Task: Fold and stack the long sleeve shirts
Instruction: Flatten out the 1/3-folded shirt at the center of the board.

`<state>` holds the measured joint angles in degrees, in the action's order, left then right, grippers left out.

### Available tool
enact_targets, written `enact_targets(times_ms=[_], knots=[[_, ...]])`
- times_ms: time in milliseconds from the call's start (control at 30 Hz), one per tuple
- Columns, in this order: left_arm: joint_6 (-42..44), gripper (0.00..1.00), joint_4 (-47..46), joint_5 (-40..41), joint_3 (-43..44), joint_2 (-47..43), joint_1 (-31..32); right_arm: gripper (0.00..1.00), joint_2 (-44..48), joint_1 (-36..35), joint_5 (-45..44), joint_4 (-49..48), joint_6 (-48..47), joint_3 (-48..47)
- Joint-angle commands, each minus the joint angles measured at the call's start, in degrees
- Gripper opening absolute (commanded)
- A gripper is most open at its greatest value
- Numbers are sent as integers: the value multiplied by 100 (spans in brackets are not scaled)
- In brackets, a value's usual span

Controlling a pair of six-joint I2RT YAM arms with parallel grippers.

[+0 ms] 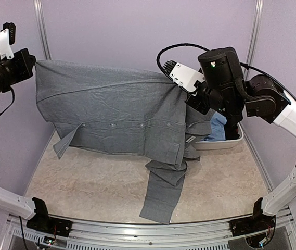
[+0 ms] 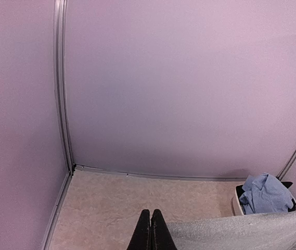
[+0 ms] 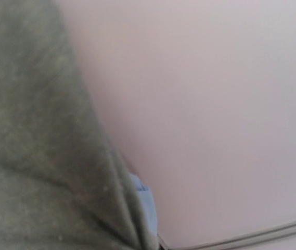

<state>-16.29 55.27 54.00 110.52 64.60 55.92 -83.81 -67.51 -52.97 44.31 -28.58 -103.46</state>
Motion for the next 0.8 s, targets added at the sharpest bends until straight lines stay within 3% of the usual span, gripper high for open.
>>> enact_targets(times_ms=[0,333,600,767], knots=[[215,0,322,582,256,-12,-52,0,22,-24,25,-2,-128,-130],[-49,0,429,321,-554,16,-180,0,-77,-25,728,426,340,-17],[87,0,374,-559,-1026,185,-905,0,-113,315,1278,695,808,-95],[357,0,157,-1213,-1358,130,-1686,0,-189,704,1782,924,1062,-98]])
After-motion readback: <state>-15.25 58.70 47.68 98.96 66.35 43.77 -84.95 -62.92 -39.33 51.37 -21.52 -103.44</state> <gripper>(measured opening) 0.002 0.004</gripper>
